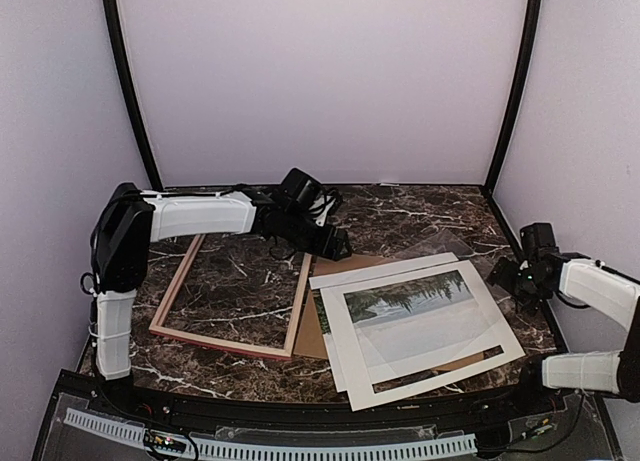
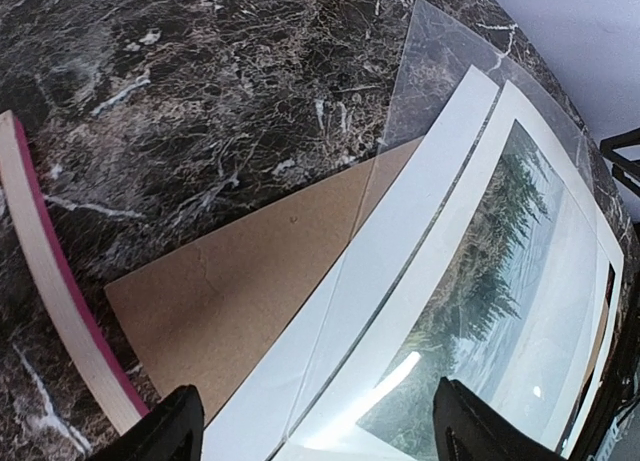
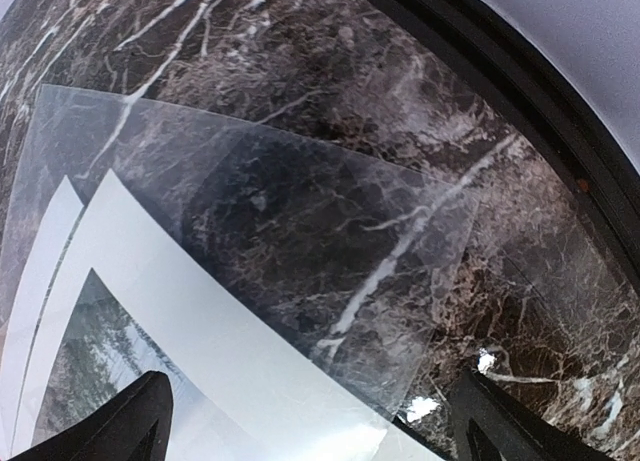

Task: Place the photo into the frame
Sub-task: Rotate the glass panel on the mat board.

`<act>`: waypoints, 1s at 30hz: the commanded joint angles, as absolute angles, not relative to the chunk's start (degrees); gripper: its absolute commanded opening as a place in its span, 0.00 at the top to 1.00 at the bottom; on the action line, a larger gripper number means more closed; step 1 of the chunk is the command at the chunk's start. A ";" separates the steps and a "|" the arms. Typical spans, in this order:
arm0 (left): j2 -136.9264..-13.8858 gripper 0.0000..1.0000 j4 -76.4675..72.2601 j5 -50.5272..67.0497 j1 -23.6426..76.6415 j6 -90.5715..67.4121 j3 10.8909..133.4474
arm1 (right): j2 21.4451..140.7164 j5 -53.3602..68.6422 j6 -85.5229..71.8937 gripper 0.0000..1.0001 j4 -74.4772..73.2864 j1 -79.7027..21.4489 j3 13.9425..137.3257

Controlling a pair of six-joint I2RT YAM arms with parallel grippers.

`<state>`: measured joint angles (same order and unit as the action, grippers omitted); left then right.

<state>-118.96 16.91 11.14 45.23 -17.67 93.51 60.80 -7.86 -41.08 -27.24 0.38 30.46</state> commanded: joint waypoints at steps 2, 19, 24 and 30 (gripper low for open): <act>-123.26 0.18 19.25 15.54 45.41 -14.16 99.99 | 60.76 -6.32 -45.24 0.01 -26.13 1.63 27.84; -136.18 0.11 19.74 23.79 46.18 -17.54 110.71 | 73.46 -0.47 -41.14 0.01 -14.75 1.92 29.14; -137.53 0.15 20.26 23.38 46.31 -18.47 111.00 | 80.03 2.93 -35.23 0.03 -12.98 2.02 34.27; -136.53 0.25 22.46 23.52 47.72 -18.61 108.82 | 87.93 9.97 -30.91 0.08 -9.56 2.02 42.09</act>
